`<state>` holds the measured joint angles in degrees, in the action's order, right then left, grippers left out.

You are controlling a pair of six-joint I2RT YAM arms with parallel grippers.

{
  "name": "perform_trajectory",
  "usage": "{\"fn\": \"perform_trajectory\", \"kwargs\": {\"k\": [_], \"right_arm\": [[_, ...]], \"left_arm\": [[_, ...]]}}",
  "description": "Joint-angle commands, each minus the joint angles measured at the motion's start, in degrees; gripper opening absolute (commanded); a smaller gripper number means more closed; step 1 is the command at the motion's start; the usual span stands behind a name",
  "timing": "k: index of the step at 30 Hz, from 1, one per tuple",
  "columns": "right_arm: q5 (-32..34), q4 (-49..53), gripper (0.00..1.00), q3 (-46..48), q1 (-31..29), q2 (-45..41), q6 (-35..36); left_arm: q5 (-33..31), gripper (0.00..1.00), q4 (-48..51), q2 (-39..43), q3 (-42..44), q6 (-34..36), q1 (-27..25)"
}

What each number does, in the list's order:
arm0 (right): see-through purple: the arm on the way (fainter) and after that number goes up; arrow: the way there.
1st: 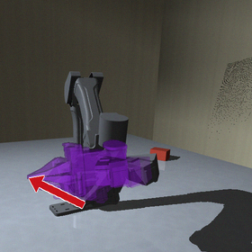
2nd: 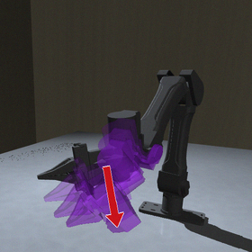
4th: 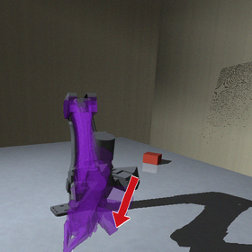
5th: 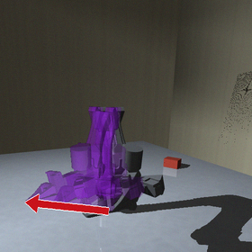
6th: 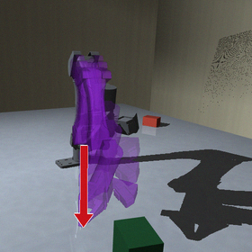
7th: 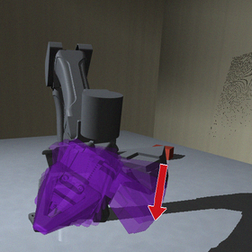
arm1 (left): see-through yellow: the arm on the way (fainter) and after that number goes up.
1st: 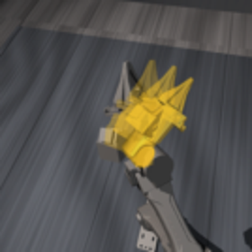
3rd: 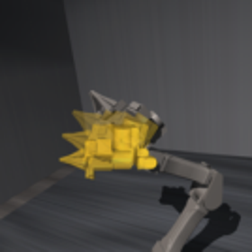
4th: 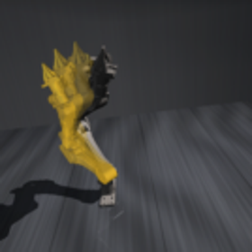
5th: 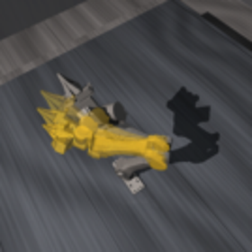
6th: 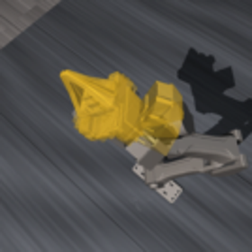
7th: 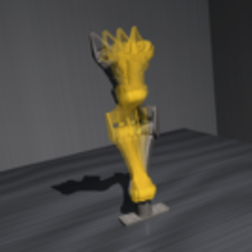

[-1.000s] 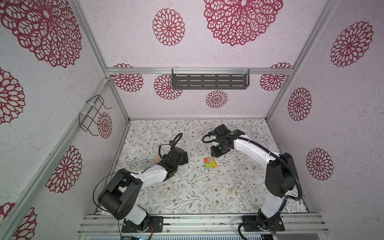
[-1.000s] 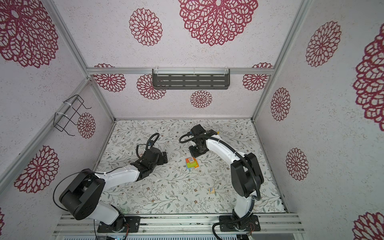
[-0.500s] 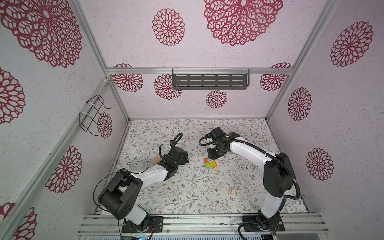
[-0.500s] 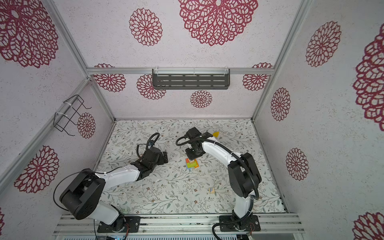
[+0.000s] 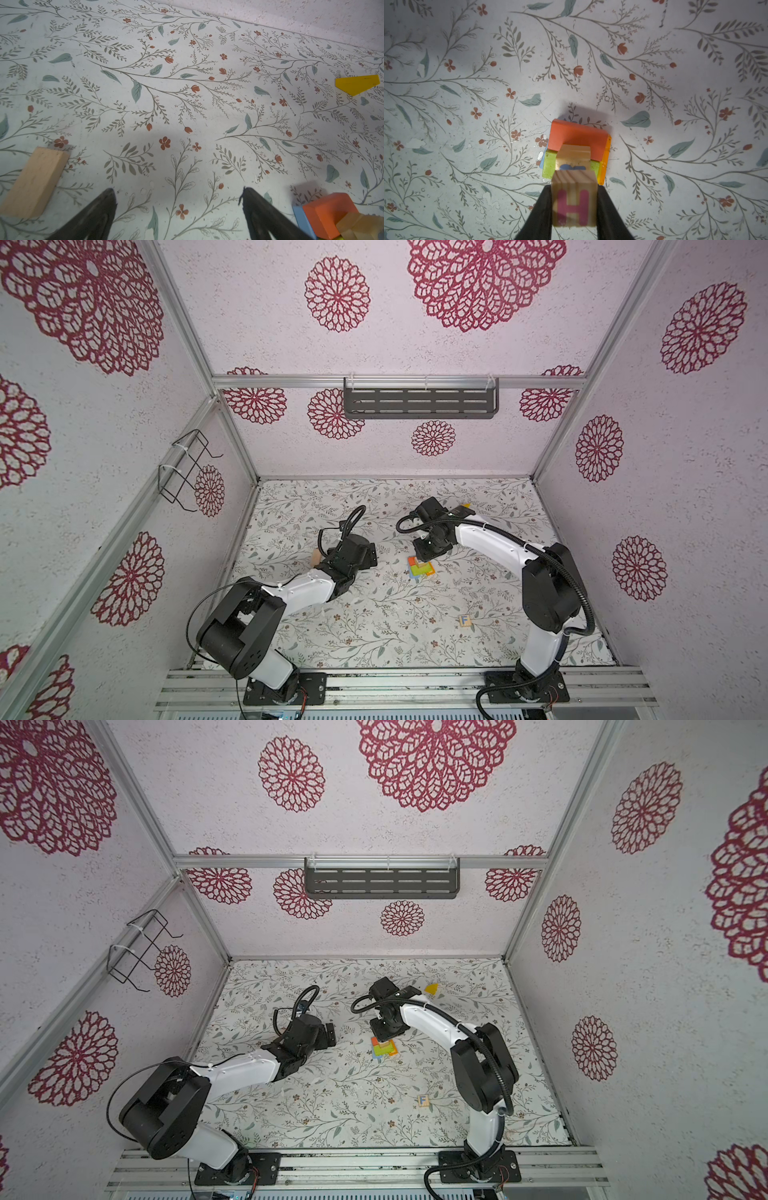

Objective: Build the wood block tower
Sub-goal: 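Lower the H cube onto the stack top and open the right gripper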

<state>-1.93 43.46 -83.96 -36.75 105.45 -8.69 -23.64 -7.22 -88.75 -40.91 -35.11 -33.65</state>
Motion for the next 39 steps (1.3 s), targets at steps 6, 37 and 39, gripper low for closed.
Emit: {"fn": "perform_trajectory", "kwargs": {"k": [6,37,39], "right_arm": [[1.51,-0.09,0.31,-0.94,-0.58,0.81,-2.54],[3.36,1.44,0.32,-2.86,-1.74,2.36,-4.11],[3.29,1.45,0.33,-2.87,-1.81,2.31,-4.18]], "left_arm": [[-0.11,0.97,0.79,-1.40,-2.07,-0.08,0.12],[-0.62,0.97,0.63,-0.68,-1.63,-0.21,0.18],[-0.53,0.97,0.69,-0.65,-1.66,-0.15,0.18]]}}
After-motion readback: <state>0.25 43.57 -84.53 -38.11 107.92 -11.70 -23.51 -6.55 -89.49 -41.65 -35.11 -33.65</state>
